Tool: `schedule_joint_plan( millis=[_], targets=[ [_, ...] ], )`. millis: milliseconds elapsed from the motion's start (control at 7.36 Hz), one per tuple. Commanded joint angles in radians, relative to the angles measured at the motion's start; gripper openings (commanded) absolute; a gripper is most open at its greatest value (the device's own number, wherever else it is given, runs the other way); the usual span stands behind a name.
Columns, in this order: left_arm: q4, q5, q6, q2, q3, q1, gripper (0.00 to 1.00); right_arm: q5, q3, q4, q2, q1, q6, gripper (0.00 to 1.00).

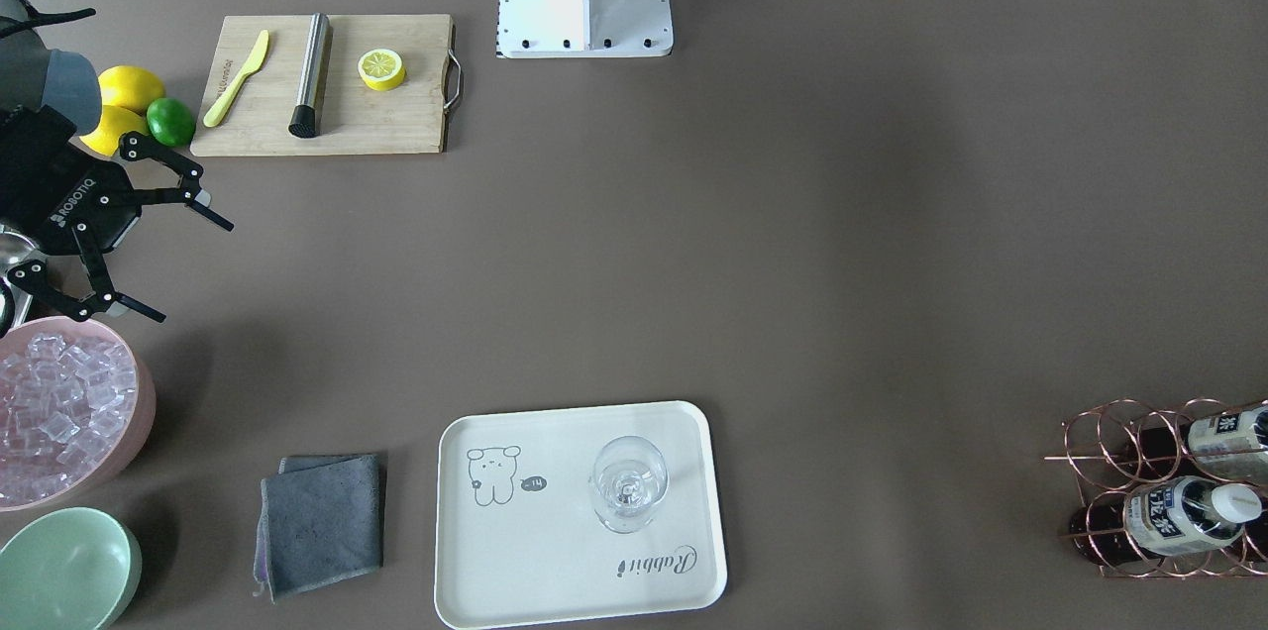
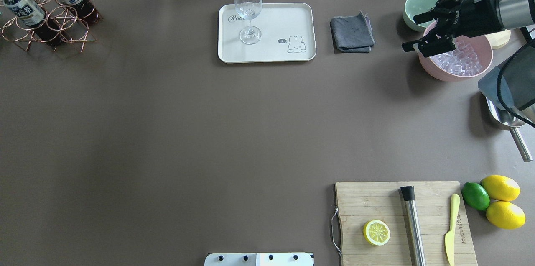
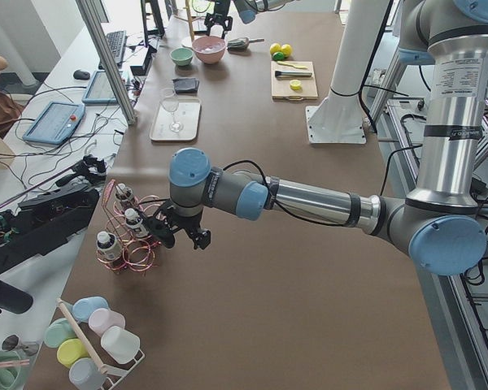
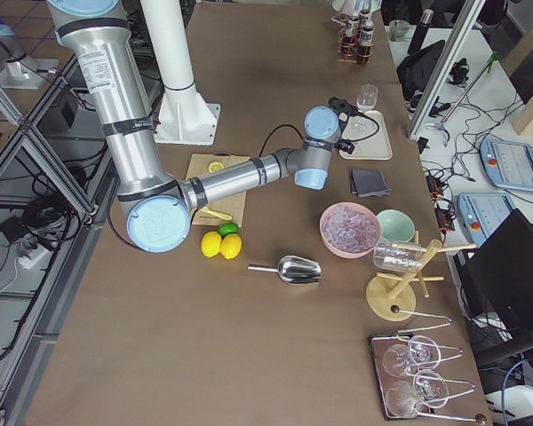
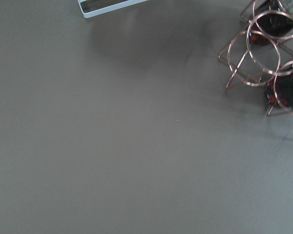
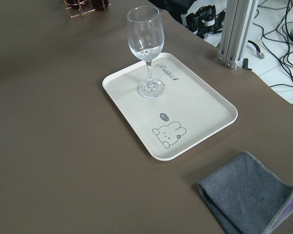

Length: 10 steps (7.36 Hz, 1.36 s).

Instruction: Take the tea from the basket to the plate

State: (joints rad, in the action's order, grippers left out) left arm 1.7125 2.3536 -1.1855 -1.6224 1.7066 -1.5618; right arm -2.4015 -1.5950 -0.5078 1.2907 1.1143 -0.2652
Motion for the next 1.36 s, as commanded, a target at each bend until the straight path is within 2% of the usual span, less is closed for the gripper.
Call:
schedule_joint_plan(
  millis=[0,272,408,680,951,1223],
  targets=[
    [-0.001,-0.002,-0.34,-0.121,-0.031,-0.017,0.97,0.053,0.182,0.419,-0.001,-0.002,-0.066,1.0],
    [-0.001,-0.002,-0.499,-0.264,-0.152,-0.017,0.97,0.094,0.208,0.588,-0.008,-0.048,-0.118,1.0],
    [0.001,-0.002,-0.52,-0.299,-0.194,-0.017,0.97,0.094,0.208,0.656,-0.02,-0.086,-0.184,1.0],
    [0.001,-0.002,-0.575,-0.408,-0.295,-0.017,0.97,0.105,0.205,0.785,-0.048,-0.189,-0.192,1.0],
    [0.054,-0.01,-0.617,-0.474,-0.382,-0.006,0.97,0.113,0.201,0.784,-0.102,-0.209,-0.189,1.0],
    [0.117,-0.077,-0.666,-0.479,-0.398,0.028,0.97,0.134,0.236,0.779,-0.151,-0.217,-0.171,1.0]
  ],
)
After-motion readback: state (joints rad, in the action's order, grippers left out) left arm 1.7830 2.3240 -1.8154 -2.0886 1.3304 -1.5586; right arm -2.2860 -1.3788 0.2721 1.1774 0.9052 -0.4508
